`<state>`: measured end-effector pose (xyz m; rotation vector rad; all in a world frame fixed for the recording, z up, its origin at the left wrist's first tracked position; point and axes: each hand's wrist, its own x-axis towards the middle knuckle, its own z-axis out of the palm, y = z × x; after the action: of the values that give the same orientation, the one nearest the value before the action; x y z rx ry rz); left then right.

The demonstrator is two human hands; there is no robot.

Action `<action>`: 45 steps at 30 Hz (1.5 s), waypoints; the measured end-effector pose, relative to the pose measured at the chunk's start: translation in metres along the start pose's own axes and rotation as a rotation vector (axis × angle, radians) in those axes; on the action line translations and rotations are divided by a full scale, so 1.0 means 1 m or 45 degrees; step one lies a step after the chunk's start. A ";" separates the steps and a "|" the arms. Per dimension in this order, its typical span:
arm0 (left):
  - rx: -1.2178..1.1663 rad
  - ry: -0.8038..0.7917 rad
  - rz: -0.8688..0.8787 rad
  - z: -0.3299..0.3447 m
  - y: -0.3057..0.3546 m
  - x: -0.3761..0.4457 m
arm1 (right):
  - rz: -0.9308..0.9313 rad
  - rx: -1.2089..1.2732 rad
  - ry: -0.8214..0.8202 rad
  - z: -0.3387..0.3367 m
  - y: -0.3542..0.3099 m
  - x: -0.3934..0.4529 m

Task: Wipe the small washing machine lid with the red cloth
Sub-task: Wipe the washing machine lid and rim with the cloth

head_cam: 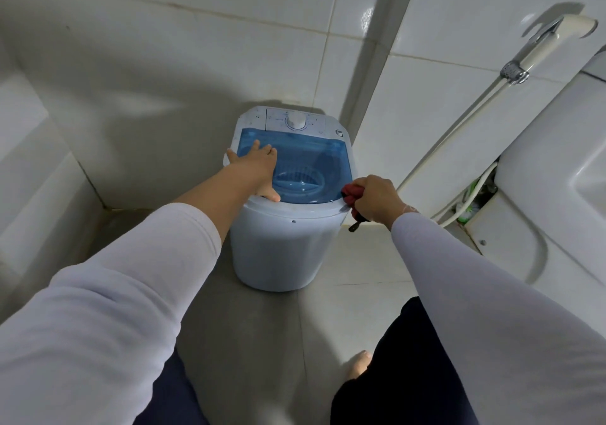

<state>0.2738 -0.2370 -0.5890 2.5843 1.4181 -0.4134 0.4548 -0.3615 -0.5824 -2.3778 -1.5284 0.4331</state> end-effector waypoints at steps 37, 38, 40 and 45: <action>-0.694 0.435 -0.157 0.047 -0.018 -0.035 | -0.662 -0.489 -0.316 -0.005 -0.055 -0.021; -0.747 0.463 -0.193 0.052 -0.017 -0.040 | -0.686 -0.516 -0.312 -0.014 -0.055 -0.017; -0.877 0.496 -0.274 0.062 -0.012 -0.049 | -0.744 -0.596 -0.308 -0.030 -0.054 -0.009; -1.296 0.499 -0.444 0.090 0.017 -0.056 | -0.970 -0.770 -0.368 -0.057 -0.058 0.019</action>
<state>0.2452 -0.3154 -0.6568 1.6249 1.5968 0.6633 0.4366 -0.3246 -0.5089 -1.8802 -2.8422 0.1398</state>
